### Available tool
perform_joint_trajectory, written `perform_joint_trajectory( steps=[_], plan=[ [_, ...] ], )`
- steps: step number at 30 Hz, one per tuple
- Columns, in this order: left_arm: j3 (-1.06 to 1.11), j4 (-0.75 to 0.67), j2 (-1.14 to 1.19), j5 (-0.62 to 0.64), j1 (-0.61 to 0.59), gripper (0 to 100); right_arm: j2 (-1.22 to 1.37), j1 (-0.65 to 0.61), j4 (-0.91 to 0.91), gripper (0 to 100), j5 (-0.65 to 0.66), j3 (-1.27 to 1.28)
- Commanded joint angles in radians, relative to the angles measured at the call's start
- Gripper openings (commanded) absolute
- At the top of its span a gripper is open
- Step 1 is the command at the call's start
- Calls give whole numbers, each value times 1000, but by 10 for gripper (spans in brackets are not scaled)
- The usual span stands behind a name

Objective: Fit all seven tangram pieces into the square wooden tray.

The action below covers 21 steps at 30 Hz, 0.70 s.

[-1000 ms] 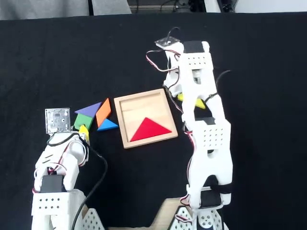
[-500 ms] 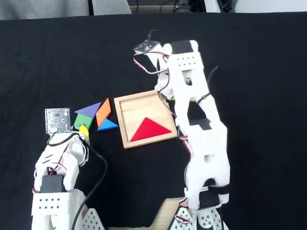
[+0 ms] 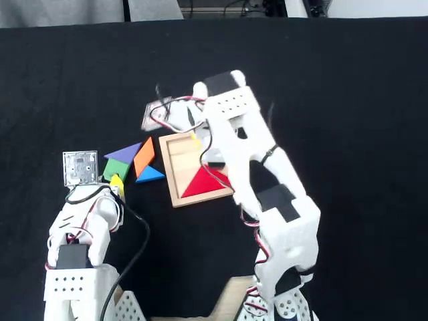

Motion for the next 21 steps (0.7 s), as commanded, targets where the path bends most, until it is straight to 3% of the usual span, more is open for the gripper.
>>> perform_joint_trajectory(
  steps=[1, 8, 15, 21],
  plan=[
    [-2, -12, -12, -11, 5, 105, -68, -35, 26, 300, 69, 5],
    [-2, -12, -12, -11, 5, 105, -70, -51, -2, 300, 322, 12],
    [-2, -12, -12, -11, 5, 105, -68, -66, 3, 300, 793, 62],
    [-2, -12, -12, -11, 5, 105, -68, -75, -2, 300, 913, 68]
  ],
)
